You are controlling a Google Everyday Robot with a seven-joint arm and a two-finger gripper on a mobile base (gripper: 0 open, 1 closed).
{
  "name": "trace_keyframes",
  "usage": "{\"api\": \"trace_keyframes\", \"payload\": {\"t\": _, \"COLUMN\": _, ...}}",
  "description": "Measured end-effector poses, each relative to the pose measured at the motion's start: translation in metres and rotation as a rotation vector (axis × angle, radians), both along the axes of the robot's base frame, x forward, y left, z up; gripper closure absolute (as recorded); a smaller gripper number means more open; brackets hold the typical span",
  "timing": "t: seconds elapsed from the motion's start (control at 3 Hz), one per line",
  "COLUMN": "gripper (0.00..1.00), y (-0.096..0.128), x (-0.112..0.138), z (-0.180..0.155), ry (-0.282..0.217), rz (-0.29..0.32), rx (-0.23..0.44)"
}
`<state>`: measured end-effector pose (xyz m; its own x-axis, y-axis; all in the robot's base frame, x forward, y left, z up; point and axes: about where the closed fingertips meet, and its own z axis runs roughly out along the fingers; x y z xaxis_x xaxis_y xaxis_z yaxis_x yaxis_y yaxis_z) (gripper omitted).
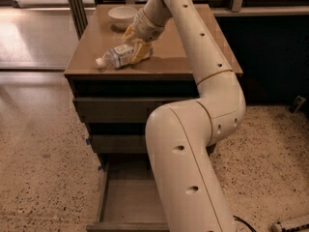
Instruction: Place blue plastic bottle into bottom drawer
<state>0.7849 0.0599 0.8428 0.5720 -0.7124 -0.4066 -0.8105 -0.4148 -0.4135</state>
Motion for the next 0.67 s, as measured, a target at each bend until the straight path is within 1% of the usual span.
{"api": "trace_keyframes", "payload": {"t": 0.33, "gripper": 0.99, "y": 0.0000, "x": 0.0000, "z": 0.0000, "ry": 0.000, "rz": 0.000, "rx": 0.000}}
{"api": "trace_keyframes", "payload": {"t": 0.67, "gripper": 1.00, "y": 0.0001, "x": 0.0000, "z": 0.0001, "ry": 0.000, "rz": 0.000, "rx": 0.000}}
